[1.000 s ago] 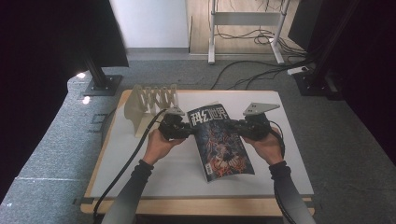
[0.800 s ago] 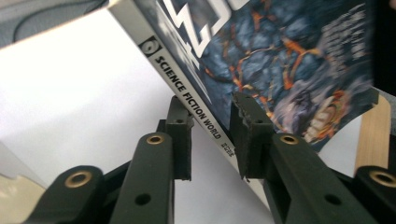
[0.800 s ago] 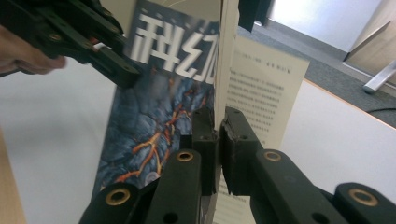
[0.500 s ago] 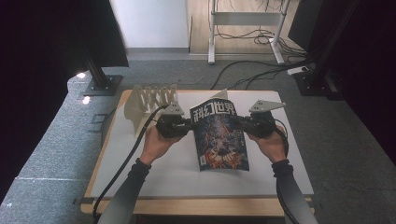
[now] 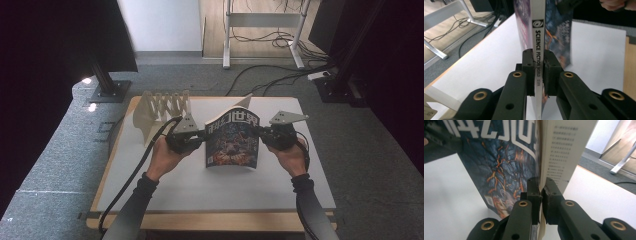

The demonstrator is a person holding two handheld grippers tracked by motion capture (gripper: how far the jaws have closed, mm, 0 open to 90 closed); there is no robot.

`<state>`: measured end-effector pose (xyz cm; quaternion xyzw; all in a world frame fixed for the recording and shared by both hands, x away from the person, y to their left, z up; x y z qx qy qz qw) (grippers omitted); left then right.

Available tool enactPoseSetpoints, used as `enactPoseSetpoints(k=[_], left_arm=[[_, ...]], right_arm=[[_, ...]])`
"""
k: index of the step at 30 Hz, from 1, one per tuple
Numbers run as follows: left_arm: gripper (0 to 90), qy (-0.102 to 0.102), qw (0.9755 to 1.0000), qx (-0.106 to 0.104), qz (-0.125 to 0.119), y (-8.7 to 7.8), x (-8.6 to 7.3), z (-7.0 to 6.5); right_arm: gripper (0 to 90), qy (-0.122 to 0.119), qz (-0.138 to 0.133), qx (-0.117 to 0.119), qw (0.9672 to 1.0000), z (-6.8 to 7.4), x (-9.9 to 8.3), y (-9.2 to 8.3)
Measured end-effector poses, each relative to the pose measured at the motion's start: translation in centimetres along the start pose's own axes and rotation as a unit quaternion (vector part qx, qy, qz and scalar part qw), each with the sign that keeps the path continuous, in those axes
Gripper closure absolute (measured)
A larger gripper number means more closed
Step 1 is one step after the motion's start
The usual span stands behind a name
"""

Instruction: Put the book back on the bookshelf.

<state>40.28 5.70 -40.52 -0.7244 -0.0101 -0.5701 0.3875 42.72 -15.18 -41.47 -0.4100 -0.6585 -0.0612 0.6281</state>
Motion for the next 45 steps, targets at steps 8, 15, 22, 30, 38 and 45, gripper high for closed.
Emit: enactPoseSetpoints(k=[8,15,22,30,38,45], left_arm=[[69.4,-0.018,0.9997,-0.011,-0.011,1.1,1.4,0.0],[78.8,-0.023,0.9997,-0.001,0.006,2.3,1.7,0.3],[82.4,-0.023,0.9997,-0.008,0.002,1.8,1.8,0.5],[82.6,-0.035,0.9992,-0.021,-0.002,0.3,1.3,0.7],[82.6,-0.047,0.9985,-0.026,0.004,-1.9,0.8,1.2],[82.6,-0.064,0.9978,-0.017,0.002,-3.6,0.2,1.9]], right_arm=[[82.8,-0.011,0.002,0.011,0.9999,0.6,-0.2,-0.7],[81.5,-0.008,0.000,0.010,0.9999,0.4,-0.5,-0.9],[72.2,-0.003,0.007,-0.006,1.0000,-0.1,-1.1,-1.3],[48.6,0.027,0.020,-0.032,0.9989,-1.2,-3.3,-1.7],[32.3,0.038,0.040,-0.039,0.9977,-1.3,-6.1,-1.2],[21.6,0.045,0.067,-0.045,0.9957,-0.9,-9.2,0.2]])
Point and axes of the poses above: each handheld gripper's, and its own axes: y roughly forward along the jaws, x roughly out of its top, z roughly to its left, the point moved 8 cm from there along y, roughly forward along the jaws, and after that the axes turned 13 degrees about -y, right-handed, at the moved point
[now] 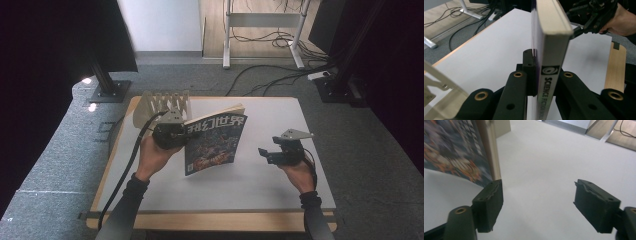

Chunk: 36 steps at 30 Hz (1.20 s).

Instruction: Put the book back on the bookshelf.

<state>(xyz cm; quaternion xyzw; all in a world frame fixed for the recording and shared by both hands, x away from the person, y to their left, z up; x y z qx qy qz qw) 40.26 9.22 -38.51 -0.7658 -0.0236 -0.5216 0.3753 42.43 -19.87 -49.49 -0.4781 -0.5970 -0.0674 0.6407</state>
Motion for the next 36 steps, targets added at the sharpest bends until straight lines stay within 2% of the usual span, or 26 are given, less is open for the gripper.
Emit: enactPoseSetpoints(k=[4,6,10,15,22,26,36], left_arm=[[82.6,-0.006,0.9999,0.012,-0.004,-1.0,-0.4,0.4],[82.7,-0.009,0.9998,0.015,-0.005,-1.6,-0.6,0.6],[82.6,-0.016,0.9995,0.025,-0.007,-2.7,-0.9,0.9],[82.6,-0.022,0.9989,0.040,-0.013,-4.2,-1.3,1.4],[82.7,-0.047,0.9971,0.051,-0.032,-6.7,-2.1,2.5],[82.7,-0.053,0.9960,0.059,-0.040,-7.9,-2.4,3.0],[82.7,-0.081,0.9910,0.091,-0.056,-11.2,-3.6,4.7]], right_arm=[[13.1,0.008,0.012,-0.008,0.9999,0.1,-1.5,0.7],[12.1,0.012,0.020,-0.014,0.9996,0.2,-2.3,1.2],[0.7,0.021,0.035,-0.015,0.9990,0.6,-3.7,2.0],[0.0,0.023,0.058,-0.021,0.9978,1.1,-5.1,2.8],[0.0,0.027,0.087,-0.022,0.9956,1.7,-7.1,3.9],[0.0,0.026,0.113,-0.020,0.9930,2.0,-8.3,4.7],[0.0,0.024,0.110,-0.022,0.9934,2.0,-8.3,4.7]])
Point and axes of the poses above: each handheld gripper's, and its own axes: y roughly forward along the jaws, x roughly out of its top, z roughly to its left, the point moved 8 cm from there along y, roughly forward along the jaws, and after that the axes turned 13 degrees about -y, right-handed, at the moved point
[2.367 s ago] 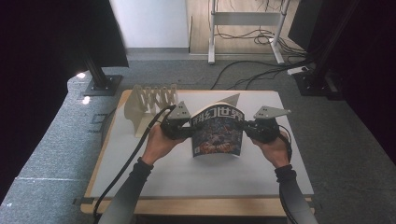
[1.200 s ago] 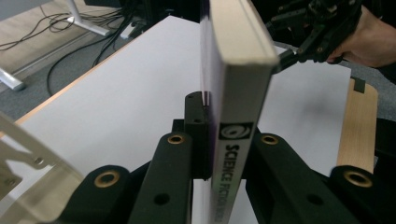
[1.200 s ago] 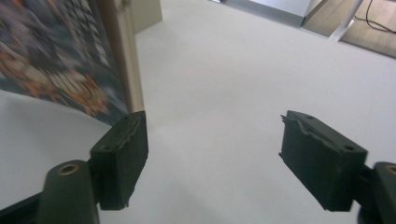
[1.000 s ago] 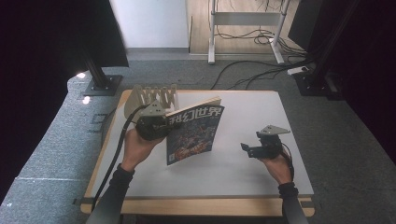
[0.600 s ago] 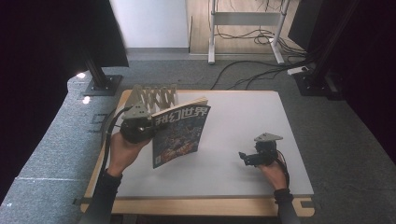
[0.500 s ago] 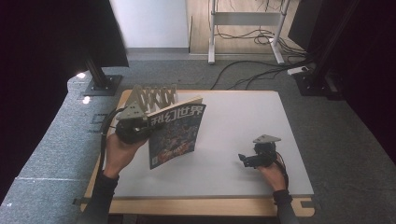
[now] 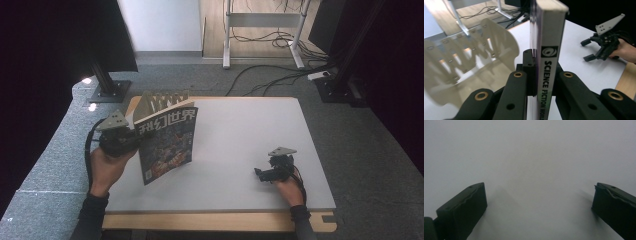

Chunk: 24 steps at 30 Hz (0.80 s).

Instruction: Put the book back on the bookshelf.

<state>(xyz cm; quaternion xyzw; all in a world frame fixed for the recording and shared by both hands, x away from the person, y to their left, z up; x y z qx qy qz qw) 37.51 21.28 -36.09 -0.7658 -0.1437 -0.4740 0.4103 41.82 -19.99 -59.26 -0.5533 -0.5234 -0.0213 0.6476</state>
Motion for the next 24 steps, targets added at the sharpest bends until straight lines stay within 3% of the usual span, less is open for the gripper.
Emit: enactPoseSetpoints(k=[8,15,19,24], left_arm=[[82.7,-0.027,0.9989,0.036,-0.016,-3.4,-0.9,2.9],[82.7,-0.050,0.9952,0.079,-0.029,-5.9,-1.2,6.1],[82.7,-0.062,0.9926,0.096,-0.039,-6.3,-0.9,7.4],[82.7,-0.075,0.9914,0.098,-0.045,-5.4,-0.2,8.2]], right_arm=[[0.0,-0.002,-0.001,-0.002,1.0000,0.0,0.0,0.0],[0.0,-0.001,-0.001,-0.002,1.0000,0.0,0.0,0.0],[0.0,-0.002,-0.001,-0.001,1.0000,0.0,0.0,0.0],[0.0,-0.002,-0.001,-0.002,1.0000,0.0,0.0,0.0]])
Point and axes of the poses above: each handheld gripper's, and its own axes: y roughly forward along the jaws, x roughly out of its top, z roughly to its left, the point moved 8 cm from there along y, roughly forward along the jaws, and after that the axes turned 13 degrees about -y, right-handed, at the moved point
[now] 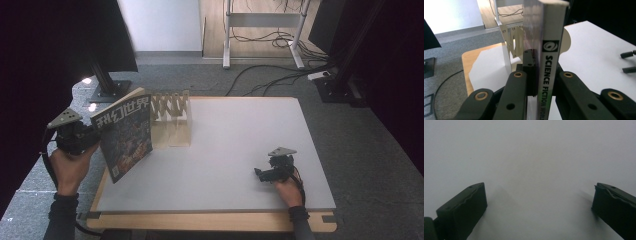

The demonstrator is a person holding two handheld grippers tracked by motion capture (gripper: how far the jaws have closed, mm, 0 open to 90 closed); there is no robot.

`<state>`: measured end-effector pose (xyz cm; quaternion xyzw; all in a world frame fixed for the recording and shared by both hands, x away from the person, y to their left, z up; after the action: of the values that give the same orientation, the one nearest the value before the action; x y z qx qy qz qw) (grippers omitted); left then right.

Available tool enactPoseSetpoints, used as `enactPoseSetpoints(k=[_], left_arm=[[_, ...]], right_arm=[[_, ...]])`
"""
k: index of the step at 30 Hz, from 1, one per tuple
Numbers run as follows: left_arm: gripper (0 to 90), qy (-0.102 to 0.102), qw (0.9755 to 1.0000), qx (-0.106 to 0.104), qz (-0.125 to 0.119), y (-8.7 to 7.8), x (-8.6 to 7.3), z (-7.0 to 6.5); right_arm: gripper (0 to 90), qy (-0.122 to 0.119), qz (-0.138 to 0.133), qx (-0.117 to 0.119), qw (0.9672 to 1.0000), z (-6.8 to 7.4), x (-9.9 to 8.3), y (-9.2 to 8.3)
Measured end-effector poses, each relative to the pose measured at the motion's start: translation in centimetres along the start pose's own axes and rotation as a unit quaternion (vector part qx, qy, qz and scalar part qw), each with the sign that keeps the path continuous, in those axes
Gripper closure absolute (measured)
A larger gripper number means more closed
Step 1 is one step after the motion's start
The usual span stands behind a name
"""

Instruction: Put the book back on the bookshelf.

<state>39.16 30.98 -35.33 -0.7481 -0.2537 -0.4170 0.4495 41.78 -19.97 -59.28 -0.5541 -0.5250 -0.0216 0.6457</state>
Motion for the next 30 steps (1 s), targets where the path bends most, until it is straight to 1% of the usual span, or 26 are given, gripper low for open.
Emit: enactPoseSetpoints(k=[3,5,8,10,14,16,17,21,23,25,27,29,30], left_arm=[[82.7,-0.009,0.9999,-0.002,-0.004,1.0,0.6,0.0],[82.7,-0.012,0.9999,0.001,-0.006,1.5,0.9,0.1],[82.7,-0.018,0.9998,0.000,-0.007,2.4,1.3,0.1],[82.7,-0.020,0.9998,0.004,-0.008,2.9,1.6,0.1],[82.6,-0.018,0.9997,0.015,-0.008,4.2,2.1,0.1],[82.6,-0.012,0.9996,0.023,-0.007,4.9,2.3,0.2],[82.6,-0.014,0.9995,0.026,-0.007,5.3,2.4,0.3],[82.6,-0.014,0.9994,0.029,-0.013,6.3,2.6,0.4],[82.6,-0.014,0.9993,0.029,-0.021,6.9,2.8,0.4],[82.6,-0.008,0.9990,0.029,-0.034,7.4,2.9,0.3],[82.6,0.000,0.9983,0.027,-0.052,8.0,2.9,0.2],[82.5,0.003,0.9983,0.027,-0.053,8.6,2.7,0.3],[82.5,0.003,0.9986,0.026,-0.045,8.8,2.5,0.3]], right_arm=[[0.0,0.000,0.000,0.000,1.0000,0.0,0.0,0.0],[0.0,0.000,0.000,0.000,1.0000,0.0,0.0,0.0],[0.0,-0.002,-0.001,-0.001,1.0000,0.0,0.0,0.0],[0.0,-0.001,-0.001,0.000,1.0000,0.0,0.0,0.0],[0.0,-0.001,-0.001,-0.001,1.0000,0.0,0.0,0.0],[0.0,-0.001,-0.001,-0.001,1.0000,0.0,0.0,0.0],[0.0,-0.001,-0.001,-0.001,1.0000,0.0,0.0,0.0],[0.0,-0.001,-0.001,0.000,1.0000,0.0,0.0,0.0],[0.0,0.000,-0.001,0.000,1.0000,0.0,0.0,0.0],[0.0,-0.001,-0.001,0.000,1.0000,0.0,0.0,0.0],[0.0,-0.001,-0.001,-0.001,1.0000,0.0,0.0,0.0],[0.0,-0.002,-0.002,-0.001,1.0000,0.0,0.0,0.0],[0.0,-0.003,-0.002,-0.001,1.0000,0.0,0.0,0.0]])
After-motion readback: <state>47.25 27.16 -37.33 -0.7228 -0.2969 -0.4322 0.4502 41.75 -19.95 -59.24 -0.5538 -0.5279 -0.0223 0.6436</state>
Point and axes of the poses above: each handheld gripper's, and its own axes: y roughly forward along the jaws, x roughly out of its top, z roughly to its left, the point moved 8 cm from there along y, roughly forward along the jaws, and after that the axes turned 13 degrees about -y, right-handed, at the moved point
